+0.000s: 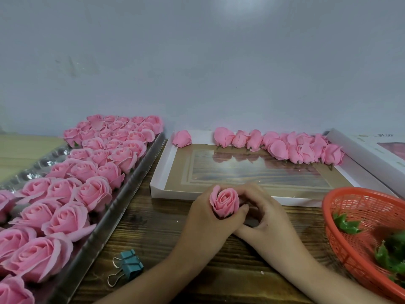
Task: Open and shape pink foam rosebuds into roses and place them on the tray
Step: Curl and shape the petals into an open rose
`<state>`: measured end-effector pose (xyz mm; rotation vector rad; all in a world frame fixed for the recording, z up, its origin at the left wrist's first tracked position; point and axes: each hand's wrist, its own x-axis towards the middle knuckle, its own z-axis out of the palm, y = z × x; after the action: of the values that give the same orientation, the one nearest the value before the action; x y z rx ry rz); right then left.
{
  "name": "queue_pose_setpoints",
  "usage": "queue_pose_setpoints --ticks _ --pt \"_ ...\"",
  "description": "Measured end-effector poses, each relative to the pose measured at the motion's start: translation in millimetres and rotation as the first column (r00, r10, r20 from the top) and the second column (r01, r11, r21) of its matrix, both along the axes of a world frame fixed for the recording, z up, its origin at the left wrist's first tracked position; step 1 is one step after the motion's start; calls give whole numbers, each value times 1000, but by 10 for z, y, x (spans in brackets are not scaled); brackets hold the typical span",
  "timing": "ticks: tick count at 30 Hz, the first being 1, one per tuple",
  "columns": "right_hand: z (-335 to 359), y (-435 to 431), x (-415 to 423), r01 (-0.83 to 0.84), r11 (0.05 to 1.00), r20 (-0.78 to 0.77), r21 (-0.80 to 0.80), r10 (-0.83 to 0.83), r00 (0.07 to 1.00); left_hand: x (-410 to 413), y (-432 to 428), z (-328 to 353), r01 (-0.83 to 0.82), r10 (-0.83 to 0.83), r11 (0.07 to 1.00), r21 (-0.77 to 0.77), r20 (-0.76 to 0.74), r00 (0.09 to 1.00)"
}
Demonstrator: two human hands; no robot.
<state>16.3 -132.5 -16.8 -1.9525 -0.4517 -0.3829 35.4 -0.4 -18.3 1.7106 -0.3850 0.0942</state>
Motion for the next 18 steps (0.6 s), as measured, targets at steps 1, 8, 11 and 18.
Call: queue_pose_setpoints --ticks 1,8,11,18 --pt "3 7 -5 0 1000 -5 0 0 1000 -1 -3 2 -9 9 1000 14 2 1000" --pt "19 14 -16 -4 993 44 -116 9 999 2 6 1 -29 28 998 49 20 999" --pt "24 17 -16 -16 993 53 -116 22 998 16 15 11 -47 46 998 29 35 998" --pt "30 2 -10 -89 990 -39 105 94 995 27 14 25 -78 79 996 -35 29 996"
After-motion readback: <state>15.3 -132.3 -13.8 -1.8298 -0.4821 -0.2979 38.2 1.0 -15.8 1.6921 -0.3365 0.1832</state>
